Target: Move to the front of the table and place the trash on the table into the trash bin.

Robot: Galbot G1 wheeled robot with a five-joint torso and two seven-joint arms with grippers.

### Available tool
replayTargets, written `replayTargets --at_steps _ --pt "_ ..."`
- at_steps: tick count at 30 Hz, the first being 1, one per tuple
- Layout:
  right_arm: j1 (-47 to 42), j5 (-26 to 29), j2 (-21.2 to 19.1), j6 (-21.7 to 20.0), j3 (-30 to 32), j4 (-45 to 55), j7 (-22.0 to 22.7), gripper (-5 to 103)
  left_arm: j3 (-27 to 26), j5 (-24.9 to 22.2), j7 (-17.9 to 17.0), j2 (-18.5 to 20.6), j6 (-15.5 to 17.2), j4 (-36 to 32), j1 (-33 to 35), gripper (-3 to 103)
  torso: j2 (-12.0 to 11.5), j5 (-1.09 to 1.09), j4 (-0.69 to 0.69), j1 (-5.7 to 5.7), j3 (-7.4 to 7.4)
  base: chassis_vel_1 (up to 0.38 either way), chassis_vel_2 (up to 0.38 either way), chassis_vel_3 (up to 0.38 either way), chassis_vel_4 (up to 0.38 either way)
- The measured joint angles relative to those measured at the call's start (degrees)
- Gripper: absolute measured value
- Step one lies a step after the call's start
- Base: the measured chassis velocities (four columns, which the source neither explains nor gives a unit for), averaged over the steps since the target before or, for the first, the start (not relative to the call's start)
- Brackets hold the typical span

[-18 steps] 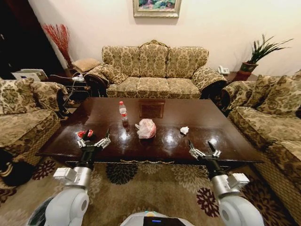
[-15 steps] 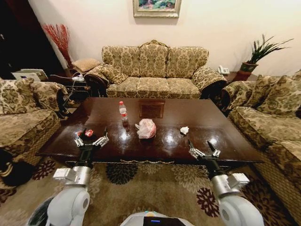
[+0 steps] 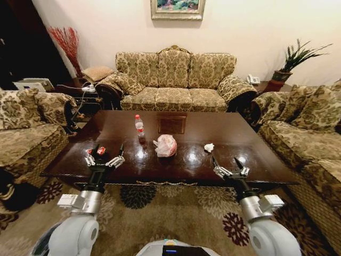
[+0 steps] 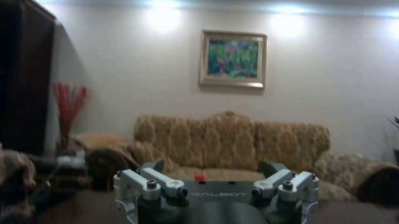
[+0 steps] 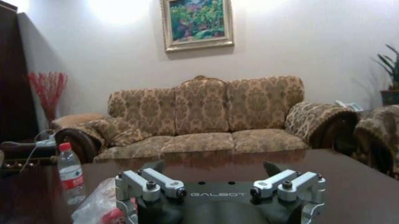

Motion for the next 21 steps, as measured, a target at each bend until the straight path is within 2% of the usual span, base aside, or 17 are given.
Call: replayTargets --at_steps 1,3,6,21 --pt "0.0 0.2 0.1 0.9 -0.2 -0.5 0.1 100 0.4 0.0 0.5 -0.6 1.3 -0.8 0.9 100 0.0 0.01 0.00 0.00 0.00 0.000 0.000 0.000 0.000" --pt "0.3 0.3 0.1 1.4 -0.4 -0.8 0.1 100 0.7 0.0 0.5 -1.1 1.9 -1.2 1.8 100 0.0 0.01 0.01 0.00 0.00 0.000 0.000 0.000 0.000" --pt "1.7 0.3 -0.6 0.7 -0.9 -1.1 -0.1 100 0.6 -0.2 -1.0 -2.2 3.0 -1.5 2.8 100 0.0 0.01 0.01 0.00 0.00 0.000 0.000 0.000 0.000" --pt "2.1 -1.8 -0.8 1.0 -0.8 -2.0 -1.3 100 0.5 -3.7 -3.1 -2.0 4.9 -1.1 2.2 100 0.0 0.00 0.01 0.00 0.00 0.000 0.000 0.000 0.000"
